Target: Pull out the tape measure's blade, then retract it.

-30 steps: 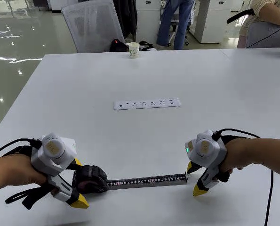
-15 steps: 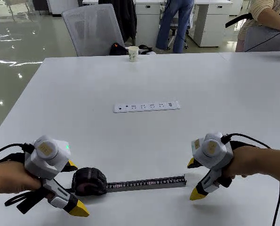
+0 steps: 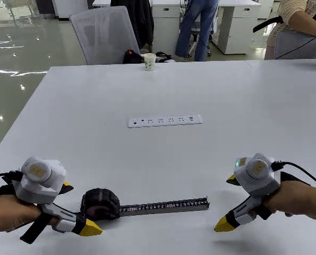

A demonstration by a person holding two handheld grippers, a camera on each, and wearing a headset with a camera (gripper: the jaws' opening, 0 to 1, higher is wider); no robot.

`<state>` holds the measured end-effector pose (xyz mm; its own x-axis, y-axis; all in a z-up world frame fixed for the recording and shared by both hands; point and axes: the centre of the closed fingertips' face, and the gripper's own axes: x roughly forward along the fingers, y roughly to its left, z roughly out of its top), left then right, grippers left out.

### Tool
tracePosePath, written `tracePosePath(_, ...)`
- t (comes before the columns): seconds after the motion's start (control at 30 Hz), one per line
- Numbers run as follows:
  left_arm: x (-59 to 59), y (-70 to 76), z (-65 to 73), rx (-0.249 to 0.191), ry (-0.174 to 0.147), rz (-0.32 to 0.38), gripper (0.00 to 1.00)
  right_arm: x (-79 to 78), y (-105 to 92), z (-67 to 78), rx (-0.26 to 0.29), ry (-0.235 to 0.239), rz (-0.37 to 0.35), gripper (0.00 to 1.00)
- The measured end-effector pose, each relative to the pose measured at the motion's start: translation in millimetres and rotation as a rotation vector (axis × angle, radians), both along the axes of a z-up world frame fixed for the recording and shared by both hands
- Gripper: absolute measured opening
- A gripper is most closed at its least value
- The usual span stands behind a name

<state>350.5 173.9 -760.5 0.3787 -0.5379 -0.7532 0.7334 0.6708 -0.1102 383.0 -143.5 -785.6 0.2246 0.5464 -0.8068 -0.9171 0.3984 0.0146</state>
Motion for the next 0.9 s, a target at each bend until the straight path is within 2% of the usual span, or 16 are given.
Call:
tracePosePath(0.13,-2.5,6.8,-0.4,-0.004,-0.017,0.042,0.99,-0.7,-4.6,0.2,0.038,0.0,-0.052,0.99)
tracePosePath(0.23,-3.9,10.6,0.2,-0.033,-0.026,0.1,0.99,-3.3,-9.8,-0.2,0.064,0.012,-0.097,0.99)
tracePosePath(0.27,-3.5,12.1,1.1,-0.046,-0.044,0.119,0.99,-2.5,-12.7,0.5,0.07,-0.003,-0.113,0.99)
tracePosePath(0.33,-4.5,13.7,2.0,-0.065,-0.056,0.141,0.99,-0.8,-18.2,1.0,0.074,-0.014,-0.143,0.99)
tracePosePath(0.37,-5.9,14.5,2.8,-0.081,-0.06,0.154,0.99,1.1,-20.4,4.1,0.095,-0.025,-0.173,0.99)
tracePosePath(0.4,-6.0,13.3,4.7,-0.102,-0.069,0.163,0.99,4.1,-20.4,7.4,0.12,-0.044,-0.186,0.99)
tracePosePath(0.43,-5.9,10.3,8.7,-0.147,-0.088,0.171,0.99,5.6,-23.0,11.8,0.135,-0.064,-0.197,0.99)
tracePosePath(0.47,-6.8,11.2,9.0,-0.152,-0.09,0.178,0.99,6.0,-25.4,13.8,0.134,-0.072,-0.207,0.99)
tracePosePath(0.5,-7.9,15.7,7.5,-0.136,-0.092,0.192,0.99,8.2,-27.3,17.9,0.156,-0.087,-0.229,0.99)
tracePosePath(0.57,-8.0,19.2,7.1,-0.128,-0.111,0.207,0.99,7.7,-26.7,22.4,0.192,-0.106,-0.224,0.99)
tracePosePath(0.6,-8.6,21.8,6.6,-0.123,-0.117,0.215,0.99,4.0,-28.4,23.0,0.187,-0.117,-0.209,0.99)
tracePosePath(0.67,-8.9,26.2,7.3,-0.131,-0.125,0.242,0.99,-2.8,-30.9,20.4,0.171,-0.102,-0.206,0.99)
tracePosePath(0.8,-12.1,32.2,11.0,-0.14,-0.154,0.269,0.99,-11.8,-35.6,22.3,0.164,-0.104,-0.213,0.99)
tracePosePath(0.87,-15.2,33.2,15.3,-0.18,-0.161,0.303,0.99,-15.6,-40.3,23.9,0.165,-0.102,-0.242,0.99)
tracePosePath(0.9,-18.2,35.0,15.6,-0.177,-0.163,0.301,0.99,-17.6,-40.6,25.9,0.175,-0.111,-0.247,0.99)
